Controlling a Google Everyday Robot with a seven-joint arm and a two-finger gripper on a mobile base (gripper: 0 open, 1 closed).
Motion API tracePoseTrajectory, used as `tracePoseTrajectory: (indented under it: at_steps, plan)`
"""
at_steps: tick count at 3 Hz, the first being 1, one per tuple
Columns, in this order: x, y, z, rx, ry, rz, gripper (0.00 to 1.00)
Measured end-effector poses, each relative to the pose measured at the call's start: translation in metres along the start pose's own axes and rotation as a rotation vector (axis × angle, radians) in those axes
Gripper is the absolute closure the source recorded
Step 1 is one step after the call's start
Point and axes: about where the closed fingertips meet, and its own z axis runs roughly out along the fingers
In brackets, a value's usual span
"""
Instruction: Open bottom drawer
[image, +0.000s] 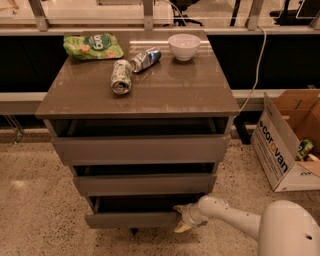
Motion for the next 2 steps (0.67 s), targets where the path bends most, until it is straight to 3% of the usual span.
tracePoseTrajectory:
  at_steps: [1,2]
  plan:
    - [-0.001,0.012,-0.001,-0.017,0.003,-0.004,0.46]
    - [-0.011,0.041,-0.001,-0.066,0.003,-0.024,0.46]
